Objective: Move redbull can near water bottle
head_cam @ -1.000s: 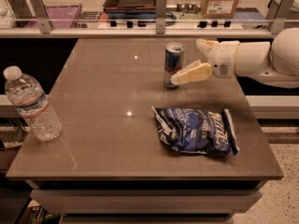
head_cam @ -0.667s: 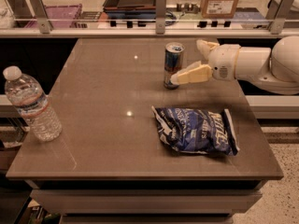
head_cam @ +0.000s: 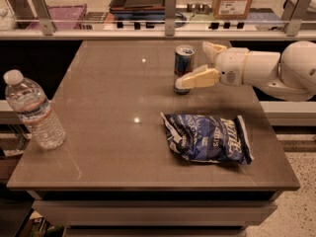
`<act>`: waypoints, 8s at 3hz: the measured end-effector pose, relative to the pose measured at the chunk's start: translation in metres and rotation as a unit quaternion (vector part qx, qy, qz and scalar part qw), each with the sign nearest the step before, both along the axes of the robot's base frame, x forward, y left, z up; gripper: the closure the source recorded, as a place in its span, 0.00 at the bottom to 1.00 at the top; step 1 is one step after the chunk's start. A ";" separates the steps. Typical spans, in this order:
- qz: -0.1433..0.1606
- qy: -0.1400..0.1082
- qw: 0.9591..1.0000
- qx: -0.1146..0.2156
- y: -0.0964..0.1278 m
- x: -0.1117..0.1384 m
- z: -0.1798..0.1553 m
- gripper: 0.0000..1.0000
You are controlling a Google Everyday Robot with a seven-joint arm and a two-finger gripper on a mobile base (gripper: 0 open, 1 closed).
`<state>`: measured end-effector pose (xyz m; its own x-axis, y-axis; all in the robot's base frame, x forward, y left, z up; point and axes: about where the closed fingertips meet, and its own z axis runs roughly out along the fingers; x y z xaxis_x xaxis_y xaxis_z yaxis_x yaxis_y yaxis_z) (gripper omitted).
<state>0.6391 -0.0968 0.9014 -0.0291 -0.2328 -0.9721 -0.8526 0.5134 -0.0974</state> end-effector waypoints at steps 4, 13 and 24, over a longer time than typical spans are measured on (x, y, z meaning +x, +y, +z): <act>0.018 0.004 1.000 -0.001 0.018 0.002 -0.002 0.64; 0.083 0.012 0.996 0.042 0.167 -0.018 0.024 1.00; 0.174 0.010 0.984 -0.044 0.273 -0.141 -0.009 0.82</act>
Offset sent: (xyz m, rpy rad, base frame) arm 0.0025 0.0087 -0.0018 -0.0024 0.0059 0.0189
